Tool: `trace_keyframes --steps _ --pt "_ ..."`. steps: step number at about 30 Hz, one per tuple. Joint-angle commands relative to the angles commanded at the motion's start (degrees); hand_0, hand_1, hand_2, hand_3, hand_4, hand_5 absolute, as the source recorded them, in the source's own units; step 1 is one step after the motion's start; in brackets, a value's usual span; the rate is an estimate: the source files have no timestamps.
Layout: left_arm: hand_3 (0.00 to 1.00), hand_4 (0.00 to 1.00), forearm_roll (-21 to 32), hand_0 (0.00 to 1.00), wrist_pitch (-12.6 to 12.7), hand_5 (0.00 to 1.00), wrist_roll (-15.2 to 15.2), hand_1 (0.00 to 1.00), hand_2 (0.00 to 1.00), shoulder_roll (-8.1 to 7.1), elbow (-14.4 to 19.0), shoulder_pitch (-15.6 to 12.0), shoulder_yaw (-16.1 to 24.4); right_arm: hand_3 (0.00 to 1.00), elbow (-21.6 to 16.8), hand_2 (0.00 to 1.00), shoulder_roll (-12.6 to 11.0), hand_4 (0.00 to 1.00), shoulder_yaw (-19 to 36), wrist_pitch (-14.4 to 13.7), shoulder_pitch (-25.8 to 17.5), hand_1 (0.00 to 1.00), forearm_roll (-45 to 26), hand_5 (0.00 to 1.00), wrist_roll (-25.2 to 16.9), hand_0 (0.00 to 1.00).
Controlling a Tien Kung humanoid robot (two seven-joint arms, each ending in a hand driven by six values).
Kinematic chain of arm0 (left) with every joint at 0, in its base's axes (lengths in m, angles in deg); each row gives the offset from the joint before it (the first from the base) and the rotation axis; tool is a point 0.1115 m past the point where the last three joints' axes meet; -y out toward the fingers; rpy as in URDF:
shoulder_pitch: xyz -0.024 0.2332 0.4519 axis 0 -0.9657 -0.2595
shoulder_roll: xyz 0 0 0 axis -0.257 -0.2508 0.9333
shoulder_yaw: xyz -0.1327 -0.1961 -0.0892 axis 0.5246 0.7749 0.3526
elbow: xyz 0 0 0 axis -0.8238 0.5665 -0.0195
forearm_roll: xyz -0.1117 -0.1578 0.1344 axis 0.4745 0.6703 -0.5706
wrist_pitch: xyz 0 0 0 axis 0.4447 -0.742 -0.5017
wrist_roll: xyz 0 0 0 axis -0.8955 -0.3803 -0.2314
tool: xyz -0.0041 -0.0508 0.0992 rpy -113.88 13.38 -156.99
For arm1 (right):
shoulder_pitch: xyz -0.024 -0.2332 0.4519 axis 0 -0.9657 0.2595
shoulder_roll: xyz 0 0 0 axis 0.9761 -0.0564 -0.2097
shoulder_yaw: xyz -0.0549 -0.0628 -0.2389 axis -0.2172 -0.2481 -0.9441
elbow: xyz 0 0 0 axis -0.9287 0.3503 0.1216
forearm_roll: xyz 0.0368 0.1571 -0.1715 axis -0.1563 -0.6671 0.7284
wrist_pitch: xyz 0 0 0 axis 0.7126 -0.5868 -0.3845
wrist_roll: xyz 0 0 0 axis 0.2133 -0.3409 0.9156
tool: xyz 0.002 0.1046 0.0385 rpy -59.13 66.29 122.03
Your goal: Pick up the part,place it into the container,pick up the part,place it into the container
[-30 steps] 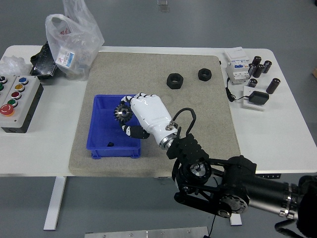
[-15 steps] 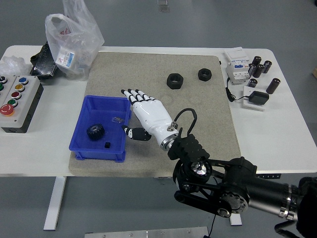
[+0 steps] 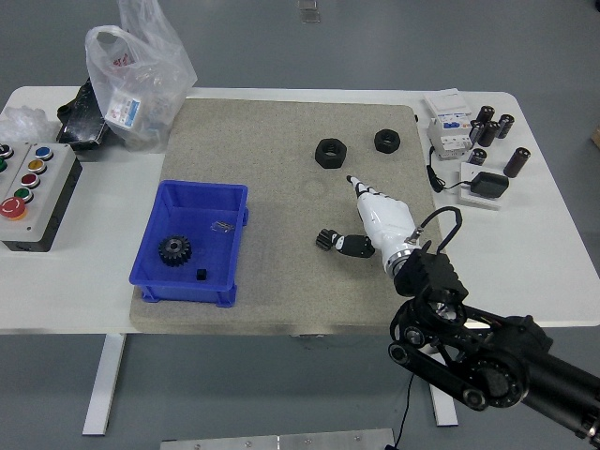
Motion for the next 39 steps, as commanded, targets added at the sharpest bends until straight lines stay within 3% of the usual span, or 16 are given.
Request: trace_keyframes --steps 9,10,15,16,21,22,27,28,39 --pt "0.621 0.6 0.3 0.621 -0.1 0.343 -0.2 0.616 0.616 0.03 0.0 0.2 -0.6 0.958 -0.1 0.858 0.9 0.767 -2.8 -1.0 0.6 0.733 -1.2 0.313 0.0 0.455" --pt "0.621 0.599 0.3 0.621 -0.1 0.342 -0.1 0.616 0.616 0.02 0.0 0.2 -0.6 0.926 -0.1 0.799 1.0 0.76 -3.1 -1.2 0.7 0.701 -1.3 0.311 0.0 0.441" --pt "0.621 0.599 0.3 0.621 -0.1 0.342 0.0 0.616 0.616 0.04 0.0 0.1 -0.6 0.926 2.9 0.799 1.8 0.76 -5.2 -2.1 1.5 0.701 -2.8 0.311 -0.4 0.441" --pt "0.62 0.598 0.3 0.621 -0.1 0.343 0.0 0.615 0.616 0.06 0.0 0.1 -0.7 0.706 3.7 0.562 2.0 0.506 -5.4 -2.1 1.6 0.586 -3.1 0.173 -0.6 0.377" --pt "0.62 0.598 0.5 0.621 -0.2 0.343 0.1 0.615 0.616 0.15 0.0 0.2 -0.9 0.706 5.8 0.562 2.5 0.506 -6.7 -3.3 1.8 0.586 -3.4 0.173 -1.9 0.377" --pt "0.616 0.595 0.5 0.621 -0.2 0.344 0.0 0.615 0.615 0.15 0.0 0.2 -0.9 0.501 5.9 0.335 2.6 0.23 -6.8 -4.0 1.8 0.471 -3.3 0.092 -2.1 0.325" --pt "0.616 0.595 0.6 0.621 -0.2 0.344 -0.1 0.615 0.615 0.08 0.0 0.2 -1.0 0.501 6.1 0.335 2.8 0.23 -7.2 -8.0 2.0 0.471 -2.9 0.092 -3.4 0.325" --pt "0.618 0.595 0.6 0.621 -0.2 0.344 -0.1 0.616 0.616 0.07 0.0 0.2 -1.1 0.355 6.2 0.264 2.9 0.115 -7.3 -8.6 2.1 0.434 -2.9 0.119 -3.6 0.298" --pt "0.618 0.596 0.9 0.621 -0.2 0.343 -0.2 0.616 0.616 0.1 0.0 0.2 -1.3 0.338 5.8 0.251 3.0 0.1 -7.8 -13.1 2.8 0.426 -2.3 0.11 -5.1 0.291"
